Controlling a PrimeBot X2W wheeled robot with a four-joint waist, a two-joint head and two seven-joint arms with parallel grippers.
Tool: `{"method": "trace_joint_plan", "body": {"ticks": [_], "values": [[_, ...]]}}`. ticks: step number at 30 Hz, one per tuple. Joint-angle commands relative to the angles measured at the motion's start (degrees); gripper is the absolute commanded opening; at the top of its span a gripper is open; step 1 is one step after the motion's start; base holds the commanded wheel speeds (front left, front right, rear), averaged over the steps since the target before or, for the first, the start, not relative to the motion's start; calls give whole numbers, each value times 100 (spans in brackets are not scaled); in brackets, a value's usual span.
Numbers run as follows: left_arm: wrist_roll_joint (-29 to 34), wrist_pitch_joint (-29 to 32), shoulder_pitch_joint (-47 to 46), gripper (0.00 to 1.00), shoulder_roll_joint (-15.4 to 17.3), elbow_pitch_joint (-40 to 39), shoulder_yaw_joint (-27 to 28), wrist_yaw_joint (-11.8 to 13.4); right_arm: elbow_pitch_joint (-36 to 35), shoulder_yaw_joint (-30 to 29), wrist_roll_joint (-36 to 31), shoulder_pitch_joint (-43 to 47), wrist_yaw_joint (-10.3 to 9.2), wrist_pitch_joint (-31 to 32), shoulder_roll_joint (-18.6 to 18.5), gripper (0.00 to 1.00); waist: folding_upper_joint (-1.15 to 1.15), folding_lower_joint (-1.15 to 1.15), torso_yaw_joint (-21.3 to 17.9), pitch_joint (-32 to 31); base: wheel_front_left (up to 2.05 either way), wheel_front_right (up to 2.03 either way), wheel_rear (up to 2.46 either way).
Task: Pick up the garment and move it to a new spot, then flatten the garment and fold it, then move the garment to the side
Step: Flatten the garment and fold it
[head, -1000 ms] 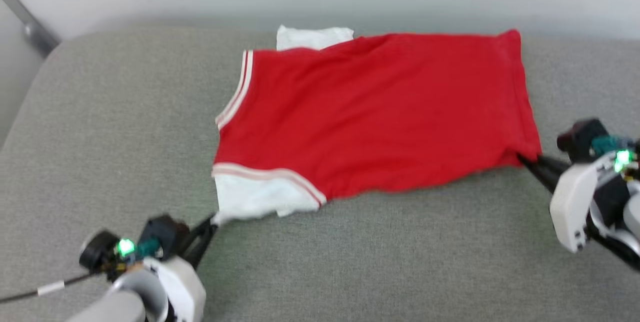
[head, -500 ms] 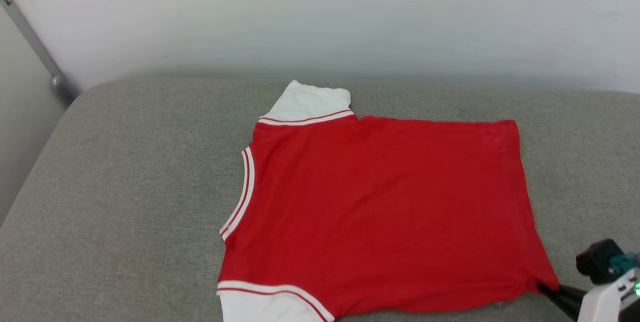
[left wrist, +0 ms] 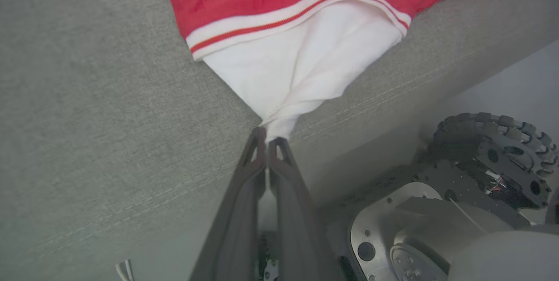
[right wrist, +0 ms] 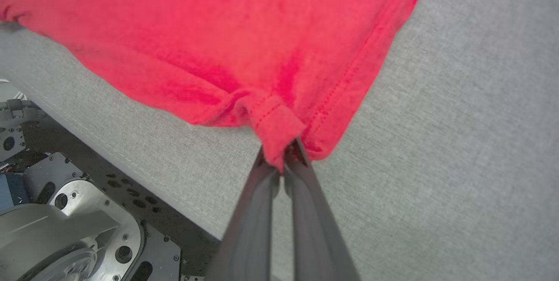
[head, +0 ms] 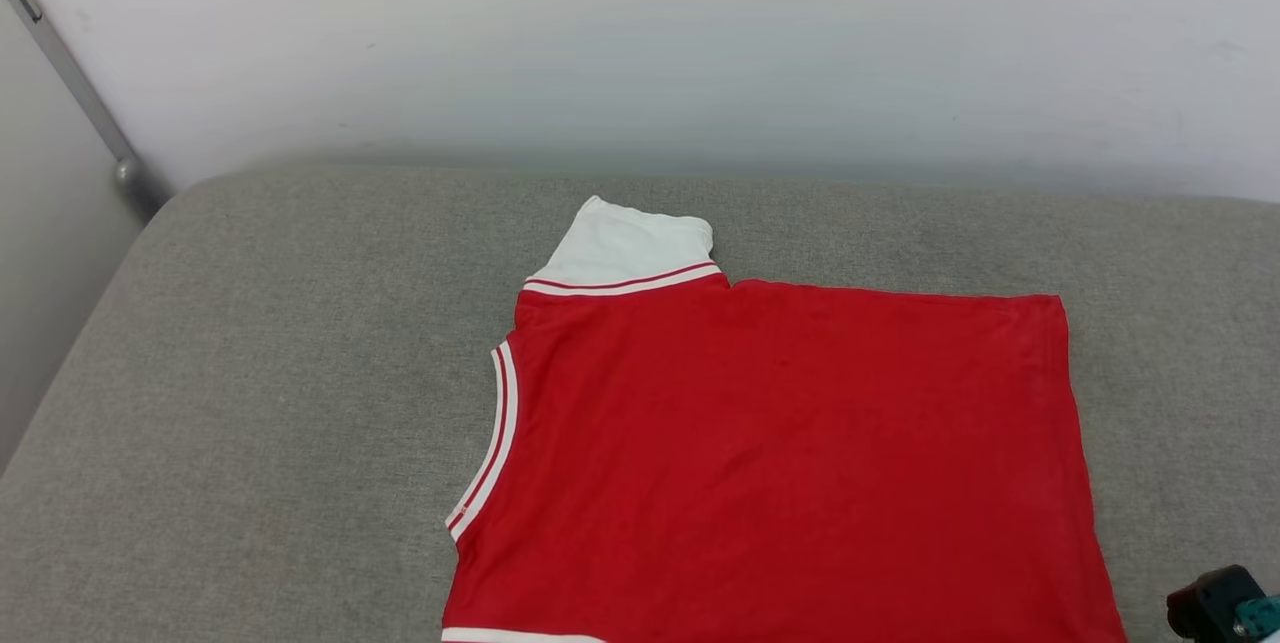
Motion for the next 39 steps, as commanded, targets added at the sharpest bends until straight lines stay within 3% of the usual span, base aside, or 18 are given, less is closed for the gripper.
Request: {"method": "trace_joint_plan", "body": {"ticks": [1,10,17,29,39], "values": [[120,-57,-182,0,17,49,77,-3,-87,-140,-54,71,-6,48,88,0,0,1,11,9,0,0,0],[607,-154,-1207,0,-1,403,410,-348,-537,-863,-340,-243,-6,352,437,0,0,1,-36,205,0,0,0],[899,15,-2221,0,-153,707,656,-726,-696,-988,-411,-751,-6,567,507,0,0,1,-157,641,0,0,0],[1044,110,-3549,0,-692,1889,861,-1443,-336,-883,-418,-1908,-7,991,547,0,0,1,-363,1597,0,0,0],[1237,207,-4100,0,-1215,3125,559,-2034,278,-259,-505,-2621,-7,1243,668,0,0,1,-395,2010,0,0,0]]}}
